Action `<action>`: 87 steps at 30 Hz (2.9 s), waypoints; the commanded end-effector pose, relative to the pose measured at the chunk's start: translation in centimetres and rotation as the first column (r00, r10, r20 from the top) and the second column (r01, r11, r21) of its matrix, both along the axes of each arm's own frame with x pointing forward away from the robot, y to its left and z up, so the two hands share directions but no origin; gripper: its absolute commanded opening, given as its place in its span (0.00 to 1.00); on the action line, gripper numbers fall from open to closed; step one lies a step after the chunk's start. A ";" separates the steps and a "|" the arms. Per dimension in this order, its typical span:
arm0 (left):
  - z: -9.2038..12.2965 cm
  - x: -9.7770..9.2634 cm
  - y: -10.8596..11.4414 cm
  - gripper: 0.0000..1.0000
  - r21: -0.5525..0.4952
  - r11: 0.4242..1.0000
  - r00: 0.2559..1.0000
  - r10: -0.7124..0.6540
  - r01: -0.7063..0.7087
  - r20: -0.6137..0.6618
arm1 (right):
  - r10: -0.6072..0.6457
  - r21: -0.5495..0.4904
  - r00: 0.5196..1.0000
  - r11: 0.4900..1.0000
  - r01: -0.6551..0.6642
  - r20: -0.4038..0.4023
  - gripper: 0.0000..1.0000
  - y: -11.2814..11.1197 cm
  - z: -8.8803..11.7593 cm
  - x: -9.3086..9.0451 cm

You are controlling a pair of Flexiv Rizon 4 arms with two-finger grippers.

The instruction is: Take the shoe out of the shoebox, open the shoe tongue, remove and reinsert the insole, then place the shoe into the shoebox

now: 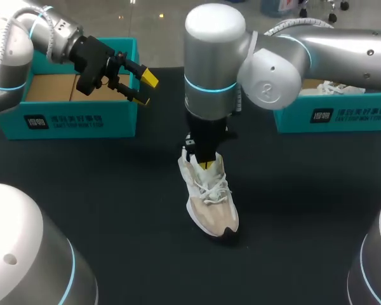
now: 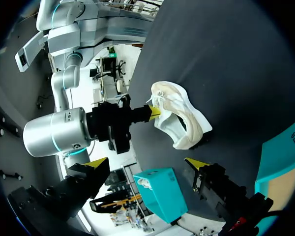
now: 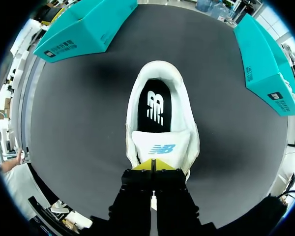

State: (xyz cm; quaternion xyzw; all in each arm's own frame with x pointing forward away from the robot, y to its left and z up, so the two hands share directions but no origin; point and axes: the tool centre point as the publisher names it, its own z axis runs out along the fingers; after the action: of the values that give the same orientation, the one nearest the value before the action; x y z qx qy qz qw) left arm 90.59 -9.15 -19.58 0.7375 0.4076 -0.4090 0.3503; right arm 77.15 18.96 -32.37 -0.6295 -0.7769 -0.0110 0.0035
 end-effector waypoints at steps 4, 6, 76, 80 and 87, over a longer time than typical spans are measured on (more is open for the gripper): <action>0.0 0.0 0.1 1.00 0.002 1.000 1.000 -0.001 0.001 0.001 | -0.016 -0.017 0.997 1.000 0.018 0.071 0.00 -1.0 1.1 0.8; 0.0 0.0 0.1 1.00 0.002 1.000 1.000 -0.001 0.001 0.001 | -0.001 -0.015 0.996 1.000 0.002 0.085 0.00 -0.6 0.6 1.5; 0.0 0.0 0.1 1.00 0.002 1.000 1.000 -0.001 0.001 0.001 | 0.998 -0.261 0.041 0.030 -0.965 -0.036 0.00 1.8 3.4 6.7; 0.0 0.0 0.1 1.00 0.002 1.000 1.000 -0.001 0.001 0.001 | 0.999 -0.252 -0.036 -0.042 -0.967 -0.031 0.00 2.6 3.9 8.0; 0.0 0.0 0.1 1.00 0.002 1.000 1.000 -0.001 0.001 0.001 | 0.997 -0.272 -0.056 -0.069 -0.960 -0.057 0.00 2.3 3.6 10.0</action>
State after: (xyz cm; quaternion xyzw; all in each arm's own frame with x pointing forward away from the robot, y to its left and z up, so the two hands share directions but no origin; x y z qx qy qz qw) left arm 90.59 -9.15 -19.58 0.7375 0.4076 -0.4090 0.3503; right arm 86.81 21.81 -28.41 0.1214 -0.9839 0.0379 -0.1259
